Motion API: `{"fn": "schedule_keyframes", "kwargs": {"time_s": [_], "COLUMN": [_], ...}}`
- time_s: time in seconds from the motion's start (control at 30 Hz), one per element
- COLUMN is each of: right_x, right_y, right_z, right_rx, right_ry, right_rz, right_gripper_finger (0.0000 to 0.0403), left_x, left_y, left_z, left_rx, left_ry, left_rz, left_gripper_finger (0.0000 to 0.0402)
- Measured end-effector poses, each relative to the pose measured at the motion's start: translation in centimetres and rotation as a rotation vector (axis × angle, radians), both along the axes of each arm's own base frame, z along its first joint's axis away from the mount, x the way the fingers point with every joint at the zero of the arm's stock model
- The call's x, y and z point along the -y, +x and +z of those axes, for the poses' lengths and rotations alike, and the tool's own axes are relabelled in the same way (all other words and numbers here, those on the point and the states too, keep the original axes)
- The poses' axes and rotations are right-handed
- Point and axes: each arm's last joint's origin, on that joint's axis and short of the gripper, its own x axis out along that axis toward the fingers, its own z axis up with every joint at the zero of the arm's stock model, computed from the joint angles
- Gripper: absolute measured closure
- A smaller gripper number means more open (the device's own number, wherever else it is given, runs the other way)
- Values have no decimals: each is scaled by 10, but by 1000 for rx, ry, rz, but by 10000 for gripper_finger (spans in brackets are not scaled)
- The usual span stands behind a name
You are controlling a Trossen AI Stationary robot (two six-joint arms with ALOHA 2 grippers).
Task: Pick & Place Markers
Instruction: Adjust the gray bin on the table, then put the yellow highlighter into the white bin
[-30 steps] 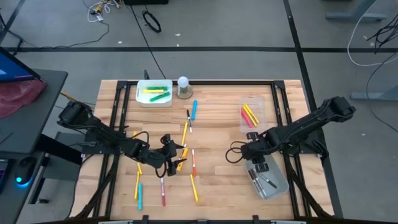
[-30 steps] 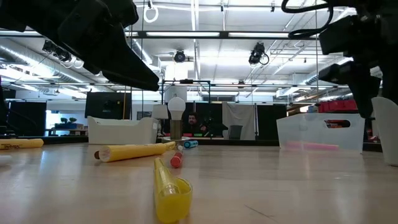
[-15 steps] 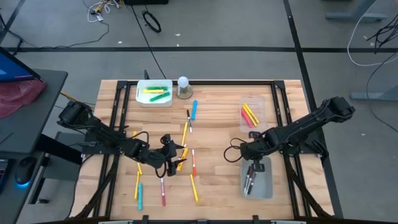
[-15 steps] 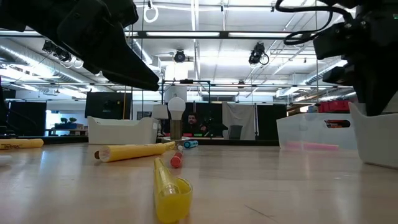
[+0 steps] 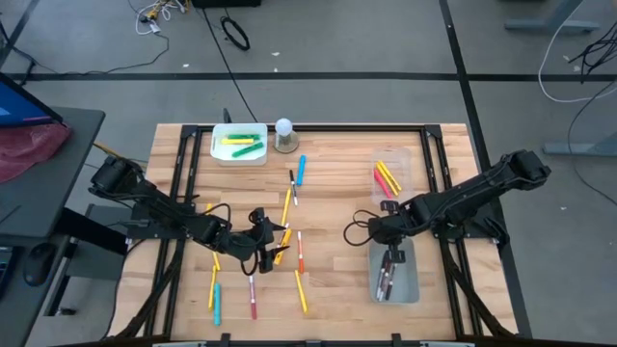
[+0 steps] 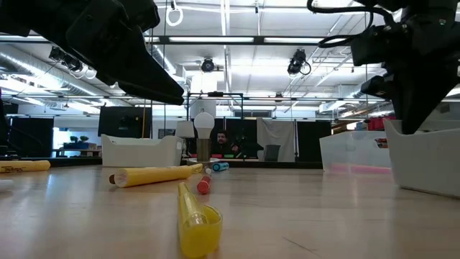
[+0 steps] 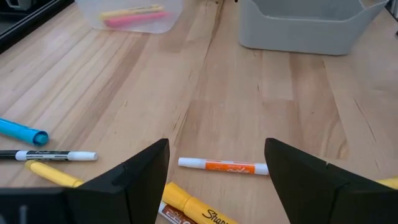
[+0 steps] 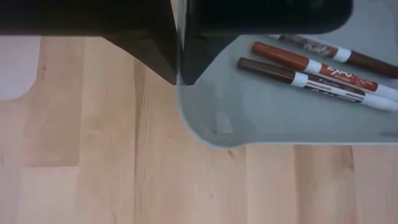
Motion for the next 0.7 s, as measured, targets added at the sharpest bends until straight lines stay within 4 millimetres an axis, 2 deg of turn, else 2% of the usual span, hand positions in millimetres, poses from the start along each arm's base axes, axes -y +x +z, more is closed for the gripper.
{"fn": "schedule_keyframes", "kwargs": {"time_s": [0.23,0.43,0.7], "right_x": [1,2,3], "right_y": [0,-4,-7], "right_z": [0,10,32], "right_rx": [2,51,221], "right_ry": [-4,12,86], "right_rz": [15,13,-35], "right_gripper_finger": [380,326,264], "left_x": [0,0,0], "left_y": [0,0,0], "left_z": [0,0,1], "left_rx": [1,1,8], "left_ry": [0,-1,-5], "left_rz": [0,0,0], "left_gripper_finger": [133,133,133]}}
